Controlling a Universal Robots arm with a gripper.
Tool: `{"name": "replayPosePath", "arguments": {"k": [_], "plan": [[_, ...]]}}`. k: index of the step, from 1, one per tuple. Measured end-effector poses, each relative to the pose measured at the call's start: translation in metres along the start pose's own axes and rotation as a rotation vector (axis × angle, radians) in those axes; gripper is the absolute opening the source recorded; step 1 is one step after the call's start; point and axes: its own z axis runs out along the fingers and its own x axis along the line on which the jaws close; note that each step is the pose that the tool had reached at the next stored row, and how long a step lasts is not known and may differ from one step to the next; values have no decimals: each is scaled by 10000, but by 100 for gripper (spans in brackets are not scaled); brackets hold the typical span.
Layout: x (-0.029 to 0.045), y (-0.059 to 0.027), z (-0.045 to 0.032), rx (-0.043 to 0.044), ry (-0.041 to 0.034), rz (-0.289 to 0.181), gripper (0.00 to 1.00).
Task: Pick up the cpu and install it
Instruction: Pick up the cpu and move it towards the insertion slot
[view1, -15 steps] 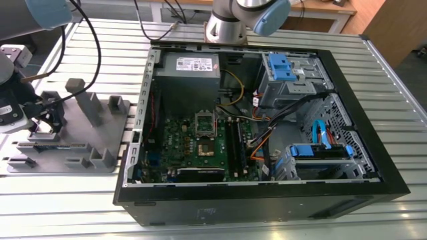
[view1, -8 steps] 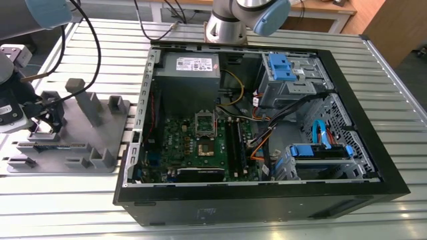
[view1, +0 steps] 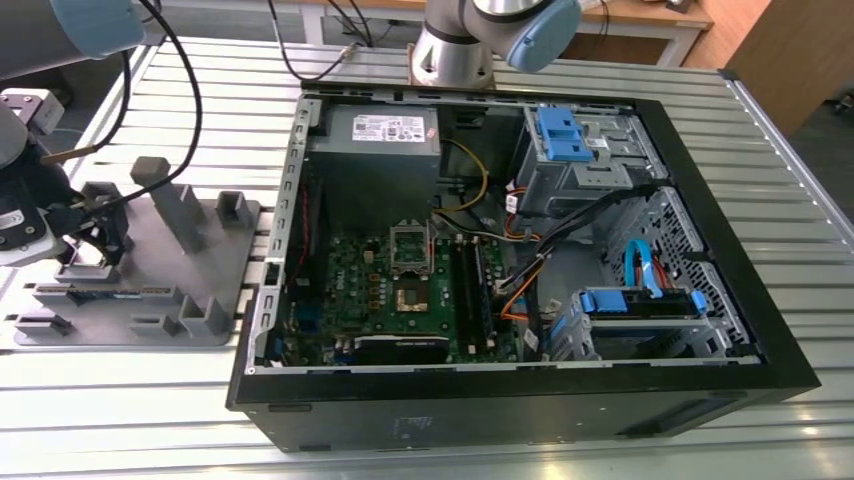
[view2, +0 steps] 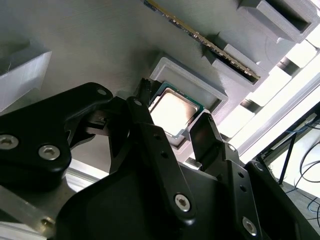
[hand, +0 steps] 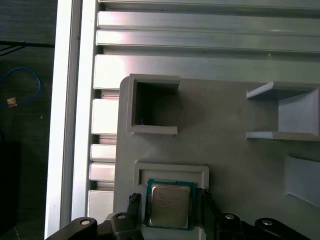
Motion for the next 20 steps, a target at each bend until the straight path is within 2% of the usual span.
{"name": "replayPosePath", "arguments": {"k": [4, 5, 20], "plan": [[0, 0, 0, 0, 0, 1, 57], [0, 0, 0, 0, 0, 0, 50], [0, 2, -3, 0, 0, 0, 50]]}}
